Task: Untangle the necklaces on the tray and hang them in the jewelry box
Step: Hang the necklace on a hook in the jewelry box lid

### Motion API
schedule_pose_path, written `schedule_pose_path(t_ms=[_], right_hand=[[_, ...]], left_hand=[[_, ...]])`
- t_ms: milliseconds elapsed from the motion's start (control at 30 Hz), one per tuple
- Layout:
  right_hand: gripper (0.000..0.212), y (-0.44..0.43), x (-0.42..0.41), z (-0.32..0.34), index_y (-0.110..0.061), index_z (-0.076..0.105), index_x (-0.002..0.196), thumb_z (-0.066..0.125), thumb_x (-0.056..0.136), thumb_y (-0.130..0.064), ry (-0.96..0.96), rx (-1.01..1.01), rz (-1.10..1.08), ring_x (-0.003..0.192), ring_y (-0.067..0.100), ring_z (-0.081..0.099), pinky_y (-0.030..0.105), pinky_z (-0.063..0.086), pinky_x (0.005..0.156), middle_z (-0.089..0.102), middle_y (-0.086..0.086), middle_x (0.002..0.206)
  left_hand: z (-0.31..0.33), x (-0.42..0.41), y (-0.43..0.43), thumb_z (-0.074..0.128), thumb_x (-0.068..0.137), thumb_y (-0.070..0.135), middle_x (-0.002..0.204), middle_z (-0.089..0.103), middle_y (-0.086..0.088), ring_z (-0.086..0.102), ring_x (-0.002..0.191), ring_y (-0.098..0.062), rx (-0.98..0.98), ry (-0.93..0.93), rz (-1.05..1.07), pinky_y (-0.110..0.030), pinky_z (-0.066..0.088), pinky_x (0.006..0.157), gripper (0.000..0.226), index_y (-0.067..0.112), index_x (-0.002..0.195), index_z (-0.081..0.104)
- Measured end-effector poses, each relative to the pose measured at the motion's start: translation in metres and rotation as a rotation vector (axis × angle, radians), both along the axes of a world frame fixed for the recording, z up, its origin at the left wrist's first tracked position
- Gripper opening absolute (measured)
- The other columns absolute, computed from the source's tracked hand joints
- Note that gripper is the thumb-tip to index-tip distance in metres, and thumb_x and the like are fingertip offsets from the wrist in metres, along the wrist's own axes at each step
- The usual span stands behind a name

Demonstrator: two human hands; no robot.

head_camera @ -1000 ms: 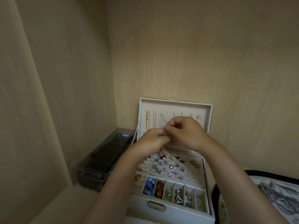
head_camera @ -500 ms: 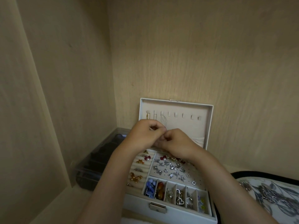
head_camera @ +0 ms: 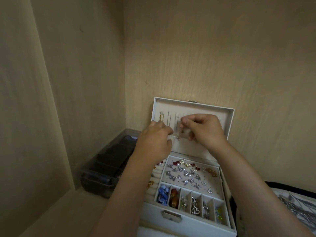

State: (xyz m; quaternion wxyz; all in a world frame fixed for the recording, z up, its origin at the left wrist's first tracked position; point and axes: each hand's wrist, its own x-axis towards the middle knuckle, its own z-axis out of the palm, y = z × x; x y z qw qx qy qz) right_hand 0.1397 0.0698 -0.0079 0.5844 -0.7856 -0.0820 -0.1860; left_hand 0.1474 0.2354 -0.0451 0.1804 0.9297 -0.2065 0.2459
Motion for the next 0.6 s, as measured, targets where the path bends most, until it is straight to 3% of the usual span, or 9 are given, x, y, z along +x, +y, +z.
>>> schedule_pose_path(t_ms=[133, 267, 400, 500, 600], right_hand=[[0.009, 0.000, 0.008, -0.002, -0.017, 0.076, 0.093, 0.068, 0.094, -0.015, -0.024, 0.066, 0.008, 0.042, 0.016, 0.055, 0.022, 0.046, 0.043, 0.077, 0.001, 0.086], [0.010, 0.001, 0.017, -0.011, -0.019, 0.077, 0.091, 0.069, 0.093, -0.015, -0.076, -0.062, -0.018, 0.043, 0.015, 0.058, 0.023, 0.046, 0.045, 0.076, -0.002, 0.078], [0.013, -0.002, 0.020, -0.017, -0.024, 0.079, 0.097, 0.071, 0.091, -0.017, -0.094, -0.434, -0.057, 0.064, -0.005, 0.062, 0.023, 0.053, 0.070, 0.075, -0.011, 0.087], [0.021, -0.005, 0.016, -0.013, -0.026, 0.077, 0.107, 0.072, 0.087, -0.019, -0.069, -0.728, -0.078, 0.091, 0.003, 0.067, 0.027, 0.054, 0.088, 0.075, -0.010, 0.101], [0.020, -0.001, 0.009, -0.010, -0.030, 0.076, 0.106, 0.068, 0.089, -0.025, -0.104, -0.907, -0.090, 0.095, 0.009, 0.068, 0.033, 0.056, 0.086, 0.075, -0.011, 0.103]], left_hand=[[-0.005, 0.001, -0.002, 0.054, 0.094, 0.034, 0.123, 0.053, 0.004, 0.040, 0.116, -0.016, 0.041, -0.032, 0.029, -0.033, 0.041, 0.090, 0.035, 0.026, 0.128, 0.057], [-0.006, 0.001, -0.003, 0.056, 0.092, 0.038, 0.118, 0.052, 0.005, 0.039, 0.112, -0.015, 0.061, -0.026, 0.029, -0.031, 0.036, 0.089, 0.030, 0.028, 0.120, 0.061], [-0.002, 0.000, -0.002, 0.056, 0.092, 0.036, 0.113, 0.052, 0.006, 0.038, 0.109, -0.014, 0.040, -0.027, 0.025, -0.030, 0.033, 0.086, 0.022, 0.027, 0.111, 0.062], [0.000, 0.000, -0.002, 0.055, 0.093, 0.036, 0.114, 0.054, 0.005, 0.040, 0.111, -0.015, 0.048, -0.011, 0.018, -0.032, 0.035, 0.090, 0.024, 0.026, 0.113, 0.062], [0.000, 0.000, -0.002, 0.055, 0.093, 0.038, 0.117, 0.056, 0.004, 0.042, 0.113, -0.016, 0.061, 0.017, 0.014, -0.034, 0.036, 0.094, 0.027, 0.025, 0.117, 0.061]])
